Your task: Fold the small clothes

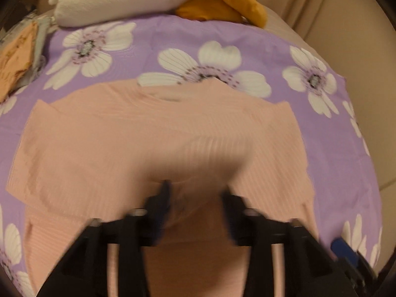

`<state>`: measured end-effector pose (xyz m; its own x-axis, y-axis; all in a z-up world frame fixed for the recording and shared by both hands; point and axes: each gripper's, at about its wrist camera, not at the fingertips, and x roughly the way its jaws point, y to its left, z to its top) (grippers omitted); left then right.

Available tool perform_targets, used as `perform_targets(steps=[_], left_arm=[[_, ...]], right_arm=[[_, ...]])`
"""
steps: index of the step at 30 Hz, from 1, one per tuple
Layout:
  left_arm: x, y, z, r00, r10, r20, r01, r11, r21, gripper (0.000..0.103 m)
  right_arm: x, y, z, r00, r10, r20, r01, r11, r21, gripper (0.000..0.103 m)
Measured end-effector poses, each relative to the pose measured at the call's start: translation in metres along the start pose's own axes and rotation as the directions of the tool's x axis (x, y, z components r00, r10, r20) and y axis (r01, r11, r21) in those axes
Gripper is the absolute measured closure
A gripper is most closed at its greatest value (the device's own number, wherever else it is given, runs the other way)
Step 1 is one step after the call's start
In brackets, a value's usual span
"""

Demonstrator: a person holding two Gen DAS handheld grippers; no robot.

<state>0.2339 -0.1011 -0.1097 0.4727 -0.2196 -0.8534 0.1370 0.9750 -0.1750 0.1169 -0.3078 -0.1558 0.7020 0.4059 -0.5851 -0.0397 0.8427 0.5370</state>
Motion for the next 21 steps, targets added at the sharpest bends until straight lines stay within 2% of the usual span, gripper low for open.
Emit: perform_targets(steps=[3, 7, 10, 14, 16, 19, 21], left_arm=[[-0.011, -0.005, -0.006, 0.999, -0.004, 0.031, 0.003, 0.999, 0.036, 0.044], [-0.026, 0.003, -0.012, 0.998, -0.024, 0.054, 0.022, 0.999, 0.030, 0.044], [-0.041, 0.024, -0.018, 0.997, -0.021, 0.072, 0.020, 1.000, 0.016, 0.044], [-0.055, 0.057, -0.027, 0.997, 0.024, 0.079, -0.023, 1.000, -0.009, 0.044], [-0.060, 0.074, -0.033, 0.996, 0.050, 0.079, -0.048, 0.999, -0.023, 0.044], [-0.069, 0.097, -0.040, 0.992, 0.091, 0.088, -0.088, 0.995, -0.038, 0.044], [-0.073, 0.113, -0.044, 0.991, 0.102, 0.084, -0.097, 0.993, -0.062, 0.044]], right_arm=[[0.002, 0.002, 0.006, 1.000, 0.025, 0.002, -0.025, 1.000, 0.015, 0.052], [0.014, 0.012, 0.018, 0.993, 0.121, -0.012, -0.120, 0.992, 0.047, 0.051], [0.036, 0.017, 0.028, 0.974, 0.220, -0.058, -0.212, 0.970, 0.116, 0.051], [0.070, 0.027, 0.040, 0.958, 0.263, -0.115, -0.238, 0.952, 0.194, 0.051], [0.094, 0.032, 0.049, 0.956, 0.241, -0.166, -0.201, 0.953, 0.228, 0.051], [0.122, 0.043, 0.051, 0.959, 0.122, -0.256, -0.068, 0.976, 0.208, 0.052], [0.138, 0.048, 0.046, 0.946, 0.070, -0.316, -0.006, 0.980, 0.199, 0.064]])
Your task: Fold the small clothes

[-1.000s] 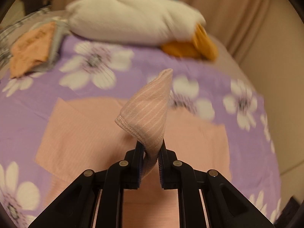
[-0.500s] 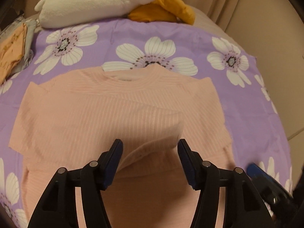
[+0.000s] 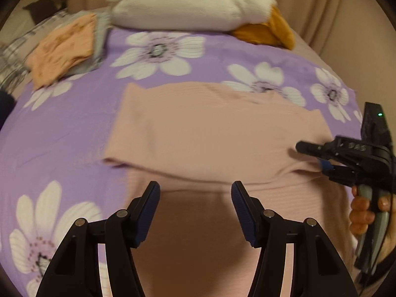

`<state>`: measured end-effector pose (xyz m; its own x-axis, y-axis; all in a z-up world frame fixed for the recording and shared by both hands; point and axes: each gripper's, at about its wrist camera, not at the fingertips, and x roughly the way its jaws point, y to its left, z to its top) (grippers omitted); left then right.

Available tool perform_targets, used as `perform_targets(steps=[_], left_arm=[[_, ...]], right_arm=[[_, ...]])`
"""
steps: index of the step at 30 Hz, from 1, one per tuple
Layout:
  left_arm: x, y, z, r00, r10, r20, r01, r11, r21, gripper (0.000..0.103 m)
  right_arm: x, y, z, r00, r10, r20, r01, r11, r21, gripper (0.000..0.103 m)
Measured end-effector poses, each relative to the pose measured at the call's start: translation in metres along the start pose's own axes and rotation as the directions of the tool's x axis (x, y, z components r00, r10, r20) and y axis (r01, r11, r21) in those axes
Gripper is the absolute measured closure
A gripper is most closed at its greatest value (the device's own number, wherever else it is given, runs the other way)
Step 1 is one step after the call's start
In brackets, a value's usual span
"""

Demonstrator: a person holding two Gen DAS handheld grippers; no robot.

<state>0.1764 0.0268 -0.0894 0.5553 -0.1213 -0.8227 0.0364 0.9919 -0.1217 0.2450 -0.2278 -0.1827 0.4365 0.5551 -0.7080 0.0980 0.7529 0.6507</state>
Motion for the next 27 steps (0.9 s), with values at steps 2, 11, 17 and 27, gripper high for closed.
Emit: perform_targets(steps=[2, 11, 17, 27], left_arm=[[-0.002, 0.016, -0.002, 1.000, 0.012, -0.001, -0.012, 1.000, -0.027, 0.044], [-0.016, 0.071, 0.002, 0.998, 0.049, 0.035, -0.044, 0.989, -0.142, 0.044], [-0.006, 0.075, 0.010, 0.998, 0.046, 0.038, -0.039, 0.986, -0.160, 0.044], [0.032, 0.040, 0.038, 0.999, -0.013, 0.031, 0.015, 0.998, -0.055, 0.044]], right_arm=[[0.010, 0.004, 0.000, 0.999, -0.037, -0.014, 0.036, 0.999, -0.021, 0.077], [-0.050, 0.068, 0.017, 0.980, 0.005, 0.199, 0.054, 0.956, -0.290, 0.097], [-0.053, 0.032, 0.024, 0.972, -0.115, 0.203, 0.162, 0.958, -0.235, 0.093], [-0.058, 0.017, 0.010, 0.902, -0.266, 0.339, 0.370, 0.882, -0.291, 0.079]])
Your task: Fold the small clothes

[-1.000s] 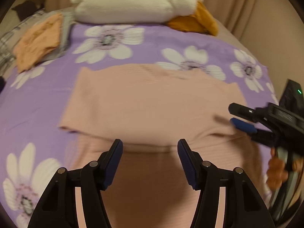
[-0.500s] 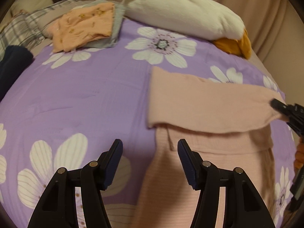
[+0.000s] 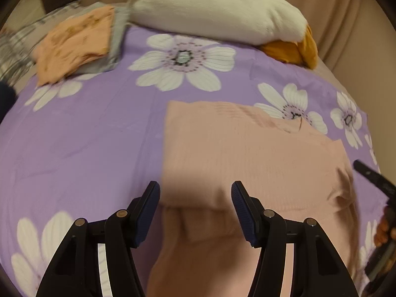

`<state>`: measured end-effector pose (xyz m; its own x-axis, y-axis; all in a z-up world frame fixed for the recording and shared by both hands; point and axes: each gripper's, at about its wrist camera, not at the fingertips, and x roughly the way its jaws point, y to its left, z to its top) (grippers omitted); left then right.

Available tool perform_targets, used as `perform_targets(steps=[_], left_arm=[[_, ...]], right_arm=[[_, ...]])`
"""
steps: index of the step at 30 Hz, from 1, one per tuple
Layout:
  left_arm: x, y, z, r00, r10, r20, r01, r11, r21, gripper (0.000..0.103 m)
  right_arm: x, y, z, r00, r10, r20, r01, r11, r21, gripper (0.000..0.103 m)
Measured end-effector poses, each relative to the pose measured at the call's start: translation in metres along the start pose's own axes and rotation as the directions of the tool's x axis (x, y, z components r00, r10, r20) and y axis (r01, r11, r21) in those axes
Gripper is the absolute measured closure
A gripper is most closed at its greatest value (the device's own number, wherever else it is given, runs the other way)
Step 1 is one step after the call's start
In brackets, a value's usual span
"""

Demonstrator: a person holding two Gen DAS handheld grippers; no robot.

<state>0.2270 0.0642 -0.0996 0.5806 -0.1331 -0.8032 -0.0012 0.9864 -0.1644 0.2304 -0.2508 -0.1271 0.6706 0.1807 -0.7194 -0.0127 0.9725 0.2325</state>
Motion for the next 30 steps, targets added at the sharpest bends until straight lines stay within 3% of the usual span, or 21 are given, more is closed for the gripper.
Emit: perform_targets(steps=[2, 4, 9, 19, 24, 30], left_arm=[[0.010, -0.006, 0.001, 1.000, -0.012, -0.009, 0.012, 1.000, 0.021, 0.044], [0.021, -0.011, -0.001, 1.000, -0.002, -0.025, 0.003, 0.999, 0.039, 0.044], [0.032, -0.017, -0.012, 0.999, 0.031, -0.040, -0.028, 0.996, 0.084, 0.044], [-0.001, -0.018, -0.031, 0.999, 0.029, -0.026, -0.026, 0.993, 0.117, 0.044], [-0.026, -0.018, -0.051, 0.999, 0.052, -0.012, -0.050, 0.989, 0.138, 0.044], [-0.059, -0.020, -0.074, 0.998, 0.065, 0.009, -0.065, 0.986, 0.156, 0.044]], right_arm=[[-0.005, 0.008, -0.001, 0.993, 0.114, 0.012, -0.114, 0.993, -0.038, 0.079], [0.004, 0.013, -0.007, 0.988, 0.151, -0.042, -0.154, 0.987, -0.056, 0.082], [0.030, 0.001, -0.028, 0.987, 0.071, -0.144, -0.082, 0.994, -0.075, 0.085], [-0.011, -0.005, -0.051, 0.987, 0.123, -0.101, -0.128, 0.991, -0.045, 0.079], [-0.041, -0.007, -0.069, 0.985, 0.151, -0.082, -0.154, 0.988, -0.020, 0.064], [-0.076, -0.014, -0.098, 0.986, 0.152, -0.068, -0.151, 0.988, 0.014, 0.060]])
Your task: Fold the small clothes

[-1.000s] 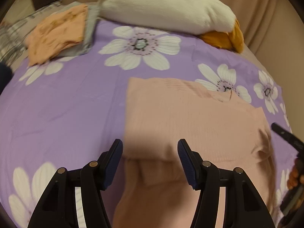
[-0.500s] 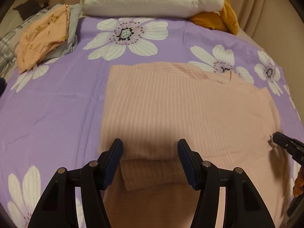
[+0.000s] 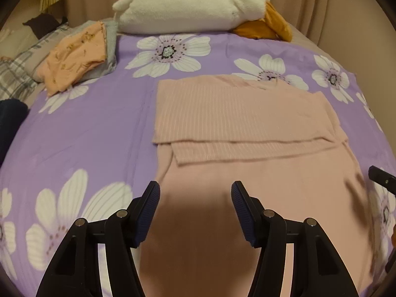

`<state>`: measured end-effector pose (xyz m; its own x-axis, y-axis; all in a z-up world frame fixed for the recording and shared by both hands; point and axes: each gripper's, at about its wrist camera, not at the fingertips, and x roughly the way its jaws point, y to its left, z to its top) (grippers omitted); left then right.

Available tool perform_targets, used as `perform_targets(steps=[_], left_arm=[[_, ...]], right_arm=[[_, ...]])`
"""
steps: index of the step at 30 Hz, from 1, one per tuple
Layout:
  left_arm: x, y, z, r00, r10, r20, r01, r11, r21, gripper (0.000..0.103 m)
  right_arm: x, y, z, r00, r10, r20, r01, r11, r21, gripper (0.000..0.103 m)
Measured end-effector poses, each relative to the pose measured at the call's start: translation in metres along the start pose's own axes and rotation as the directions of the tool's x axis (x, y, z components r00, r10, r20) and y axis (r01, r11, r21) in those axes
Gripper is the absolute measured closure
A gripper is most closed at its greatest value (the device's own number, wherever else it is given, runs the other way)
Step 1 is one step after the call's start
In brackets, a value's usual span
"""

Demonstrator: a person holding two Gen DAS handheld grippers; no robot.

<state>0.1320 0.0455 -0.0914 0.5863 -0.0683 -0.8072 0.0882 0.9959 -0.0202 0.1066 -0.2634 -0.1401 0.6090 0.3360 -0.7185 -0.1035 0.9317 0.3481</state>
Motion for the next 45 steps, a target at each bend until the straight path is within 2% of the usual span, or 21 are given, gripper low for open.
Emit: perform_targets(steps=[10, 14, 25, 32, 38, 40, 41, 45], left_arm=[[-0.038, -0.003, -0.027, 1.000, -0.021, 0.014, 0.021, 1.000, -0.011, 0.042], [-0.045, -0.001, -0.037, 1.000, -0.017, 0.013, 0.017, 1.000, -0.022, 0.042], [-0.059, 0.006, -0.068, 1.000, 0.000, -0.006, -0.001, 0.999, -0.042, 0.042], [-0.059, 0.015, -0.084, 0.999, 0.010, -0.032, -0.012, 0.998, -0.065, 0.041], [-0.058, 0.021, -0.095, 0.998, 0.014, -0.055, -0.018, 0.997, -0.079, 0.040], [-0.055, 0.024, -0.099, 0.997, 0.005, -0.073, -0.012, 0.996, -0.086, 0.033], [-0.054, 0.025, -0.101, 0.997, 0.001, -0.078, -0.008, 0.996, -0.089, 0.025], [-0.047, 0.031, -0.109, 0.994, -0.014, -0.104, 0.004, 0.995, -0.101, 0.022]], right_arm=[[-0.036, 0.000, -0.042, 1.000, -0.013, 0.002, 0.013, 0.999, 0.029, 0.055], [-0.044, -0.003, -0.054, 1.000, -0.015, -0.001, 0.015, 0.999, 0.045, 0.049], [-0.060, -0.010, -0.086, 0.999, -0.030, -0.020, 0.032, 0.995, 0.090, 0.047], [-0.063, -0.010, -0.095, 0.998, -0.044, -0.035, 0.047, 0.995, 0.091, 0.046], [-0.065, -0.011, -0.101, 0.997, -0.056, -0.045, 0.060, 0.993, 0.097, 0.042], [-0.064, -0.013, -0.103, 0.996, -0.064, -0.056, 0.069, 0.993, 0.098, 0.041], [-0.064, -0.013, -0.104, 0.996, -0.066, -0.062, 0.071, 0.993, 0.098, 0.041], [-0.063, -0.018, -0.109, 0.994, -0.080, -0.081, 0.088, 0.991, 0.105, 0.038]])
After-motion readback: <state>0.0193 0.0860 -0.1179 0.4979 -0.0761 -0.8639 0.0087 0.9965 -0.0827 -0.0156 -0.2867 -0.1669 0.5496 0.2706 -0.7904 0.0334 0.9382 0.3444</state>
